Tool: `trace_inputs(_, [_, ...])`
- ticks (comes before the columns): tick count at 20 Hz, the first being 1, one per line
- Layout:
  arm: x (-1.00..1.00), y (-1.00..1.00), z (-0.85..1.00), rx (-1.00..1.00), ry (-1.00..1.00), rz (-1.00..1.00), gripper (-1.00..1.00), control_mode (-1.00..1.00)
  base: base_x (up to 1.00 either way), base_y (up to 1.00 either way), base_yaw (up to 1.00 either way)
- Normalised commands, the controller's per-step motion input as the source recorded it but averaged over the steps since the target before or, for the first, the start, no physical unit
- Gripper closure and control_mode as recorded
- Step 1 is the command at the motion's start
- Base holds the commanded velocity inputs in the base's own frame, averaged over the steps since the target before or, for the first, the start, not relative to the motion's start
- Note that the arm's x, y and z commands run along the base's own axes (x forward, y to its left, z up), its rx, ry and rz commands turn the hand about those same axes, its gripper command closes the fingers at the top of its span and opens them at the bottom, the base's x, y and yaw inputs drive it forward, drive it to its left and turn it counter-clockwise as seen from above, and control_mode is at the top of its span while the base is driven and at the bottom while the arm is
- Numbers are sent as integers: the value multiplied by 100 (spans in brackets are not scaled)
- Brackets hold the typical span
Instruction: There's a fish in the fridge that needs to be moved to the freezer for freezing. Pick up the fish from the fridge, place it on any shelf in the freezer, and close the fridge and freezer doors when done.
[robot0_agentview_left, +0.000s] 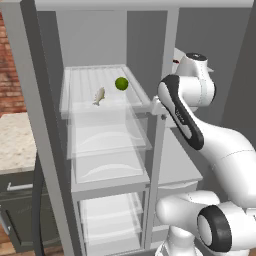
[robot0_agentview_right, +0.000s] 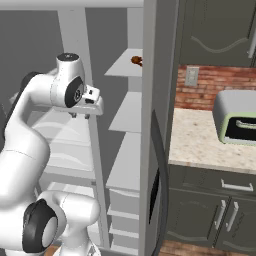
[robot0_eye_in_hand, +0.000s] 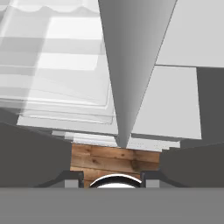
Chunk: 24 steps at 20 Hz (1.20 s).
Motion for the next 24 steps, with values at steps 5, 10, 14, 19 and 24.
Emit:
trace_inputs(5, [-25,40,-2,6,0,0,-100,-100,0,0,0])
trace_inputs(10, [-7,90,-1,4,0,0,-100,-100,0,0,0])
trace_inputs(14, [3,88,0,0,-3,-2,-100,-100,0,0,0])
trace_inputs(19, [33,82,3,0,1,-6,-100,-100,0,0,0])
trace_inputs(24, [50,54,10,0,5,-3,-100,-100,0,0,0])
